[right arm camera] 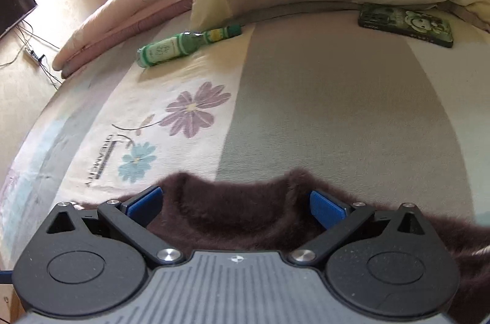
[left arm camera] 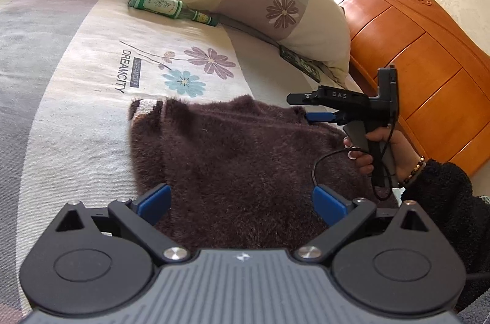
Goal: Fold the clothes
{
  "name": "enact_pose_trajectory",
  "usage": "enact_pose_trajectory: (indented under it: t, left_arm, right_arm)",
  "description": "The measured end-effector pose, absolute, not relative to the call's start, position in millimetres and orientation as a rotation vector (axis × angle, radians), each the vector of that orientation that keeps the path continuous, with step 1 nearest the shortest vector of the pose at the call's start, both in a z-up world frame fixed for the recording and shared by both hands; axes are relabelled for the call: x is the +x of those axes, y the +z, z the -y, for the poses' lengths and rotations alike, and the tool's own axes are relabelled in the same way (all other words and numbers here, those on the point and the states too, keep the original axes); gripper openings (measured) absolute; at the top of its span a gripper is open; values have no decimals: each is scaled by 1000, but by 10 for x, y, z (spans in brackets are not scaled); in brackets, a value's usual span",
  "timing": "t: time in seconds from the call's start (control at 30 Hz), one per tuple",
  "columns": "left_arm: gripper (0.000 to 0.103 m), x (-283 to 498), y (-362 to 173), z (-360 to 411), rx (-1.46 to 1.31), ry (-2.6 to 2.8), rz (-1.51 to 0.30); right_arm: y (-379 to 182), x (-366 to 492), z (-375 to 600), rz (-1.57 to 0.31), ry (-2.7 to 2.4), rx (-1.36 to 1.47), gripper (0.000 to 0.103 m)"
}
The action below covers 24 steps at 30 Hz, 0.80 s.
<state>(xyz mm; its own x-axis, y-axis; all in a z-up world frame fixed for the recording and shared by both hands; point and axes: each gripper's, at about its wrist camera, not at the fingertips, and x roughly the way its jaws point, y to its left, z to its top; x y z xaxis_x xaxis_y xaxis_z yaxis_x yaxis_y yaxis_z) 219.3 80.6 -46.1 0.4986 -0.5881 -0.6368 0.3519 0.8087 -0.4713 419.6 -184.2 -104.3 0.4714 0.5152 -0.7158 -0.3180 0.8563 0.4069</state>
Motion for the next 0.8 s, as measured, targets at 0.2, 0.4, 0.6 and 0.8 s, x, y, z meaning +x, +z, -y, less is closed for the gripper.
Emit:
enact_pose_trajectory:
  t: [0.2, 0.4, 0.6, 0.8]
  left_arm:
    - [99, 2123, -423, -829, -277, -555, -870]
    - [99, 2124, -438, -876, -288, -522, -869]
    - [99, 2091, -410, -804, -274, -546, -868]
    - [99, 2088, -407, -832, -287, -538, -854]
  right_arm:
    - [-1075, 4318, 1772, -960, 506, 228, 103]
    - [-932, 4159, 1706, -1004, 519, 198, 103]
    - [-1130, 4161, 1613, -1030, 508, 145, 103]
    - [-832, 4126, 1823, -963, 488, 221, 103]
